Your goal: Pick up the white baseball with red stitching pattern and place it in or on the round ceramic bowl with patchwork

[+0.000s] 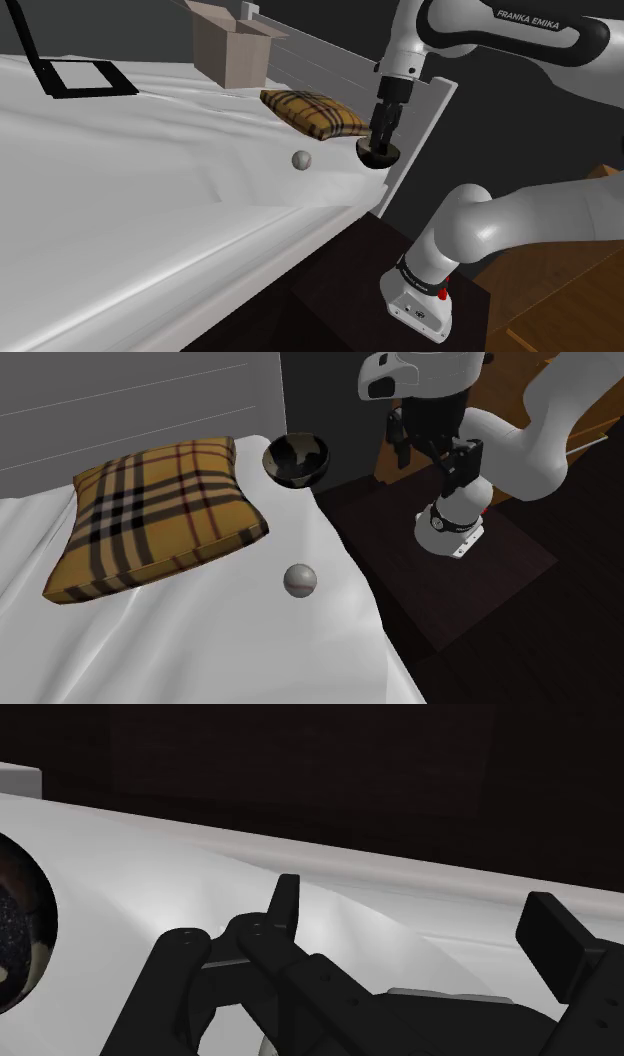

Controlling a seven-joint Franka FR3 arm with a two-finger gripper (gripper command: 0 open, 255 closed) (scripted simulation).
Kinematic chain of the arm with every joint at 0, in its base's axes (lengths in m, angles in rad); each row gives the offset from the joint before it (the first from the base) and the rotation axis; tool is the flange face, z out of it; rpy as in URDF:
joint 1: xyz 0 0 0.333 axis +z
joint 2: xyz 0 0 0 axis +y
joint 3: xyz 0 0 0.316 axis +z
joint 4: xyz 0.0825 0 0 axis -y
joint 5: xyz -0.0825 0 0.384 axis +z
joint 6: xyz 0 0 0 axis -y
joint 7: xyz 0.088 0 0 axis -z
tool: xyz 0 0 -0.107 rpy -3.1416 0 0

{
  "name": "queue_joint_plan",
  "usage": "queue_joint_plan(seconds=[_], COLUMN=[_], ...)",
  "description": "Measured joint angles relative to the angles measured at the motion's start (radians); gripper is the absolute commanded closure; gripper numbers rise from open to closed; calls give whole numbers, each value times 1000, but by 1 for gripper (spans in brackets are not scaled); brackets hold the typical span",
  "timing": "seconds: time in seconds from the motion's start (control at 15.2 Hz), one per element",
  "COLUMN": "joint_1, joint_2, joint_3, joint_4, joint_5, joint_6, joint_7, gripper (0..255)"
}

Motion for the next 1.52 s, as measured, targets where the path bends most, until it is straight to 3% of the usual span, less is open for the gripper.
queue_joint_plan(seconds=[0.26, 0.79, 1.12, 1.52], joint_1=[2, 0, 2, -4], joint_2=[65, 361, 562, 809], joint_3=[15, 57, 87, 94], joint_4=[0, 87, 185, 368], joint_5=[-11, -69, -114, -192], joint_6=[64, 268, 365, 418], joint_7=[7, 46, 97, 142], gripper=[0, 0, 0, 0])
